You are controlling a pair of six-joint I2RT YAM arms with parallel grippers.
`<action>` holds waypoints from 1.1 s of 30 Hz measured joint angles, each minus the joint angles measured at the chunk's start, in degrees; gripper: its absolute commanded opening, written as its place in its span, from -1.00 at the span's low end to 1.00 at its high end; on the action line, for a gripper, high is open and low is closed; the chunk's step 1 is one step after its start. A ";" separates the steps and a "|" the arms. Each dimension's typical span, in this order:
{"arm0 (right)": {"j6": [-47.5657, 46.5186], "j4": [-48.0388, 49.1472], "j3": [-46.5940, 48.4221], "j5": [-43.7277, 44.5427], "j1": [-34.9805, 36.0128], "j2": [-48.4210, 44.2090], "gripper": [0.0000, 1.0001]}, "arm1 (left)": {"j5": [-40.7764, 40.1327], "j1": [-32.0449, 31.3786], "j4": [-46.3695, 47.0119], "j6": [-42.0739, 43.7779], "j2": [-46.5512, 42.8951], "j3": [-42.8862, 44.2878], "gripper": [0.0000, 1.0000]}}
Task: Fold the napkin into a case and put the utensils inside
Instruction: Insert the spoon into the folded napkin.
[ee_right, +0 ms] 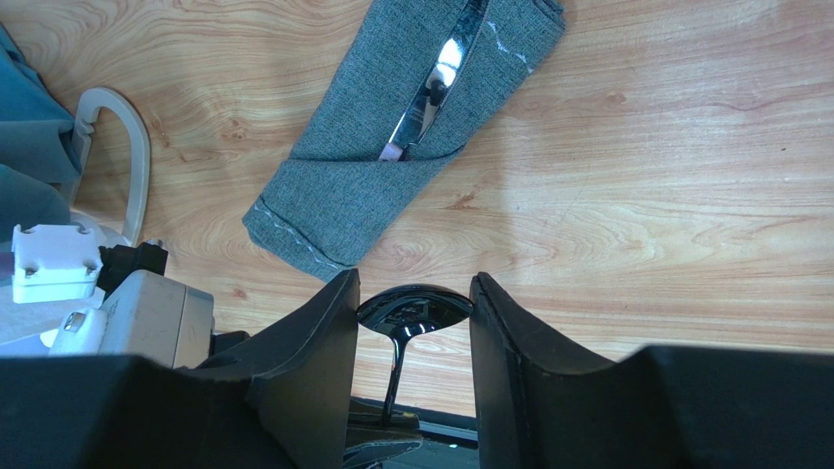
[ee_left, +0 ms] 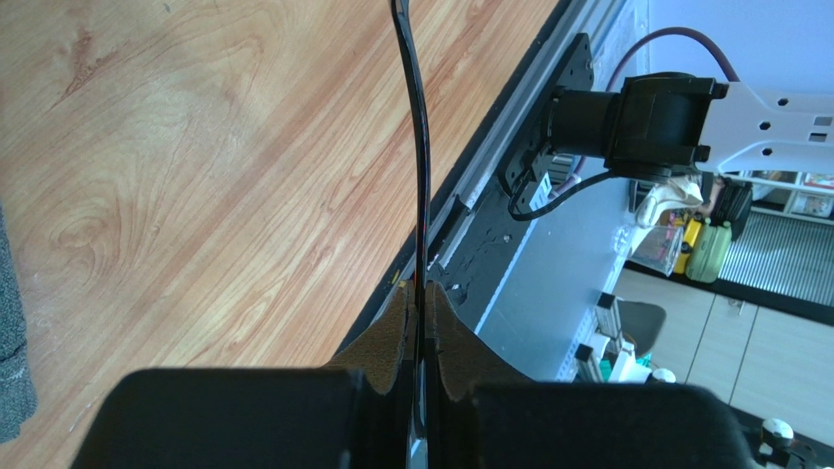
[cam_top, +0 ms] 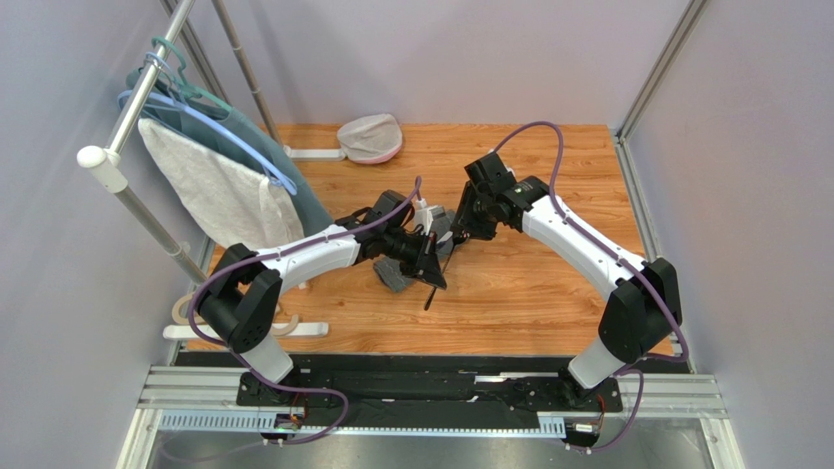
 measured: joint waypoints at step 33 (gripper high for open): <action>6.75 -7.28 29.64 13.53 -9.01 29.03 -1.00 | -39.71 7.48 -6.54 -4.68 -7.43 -8.04 -0.93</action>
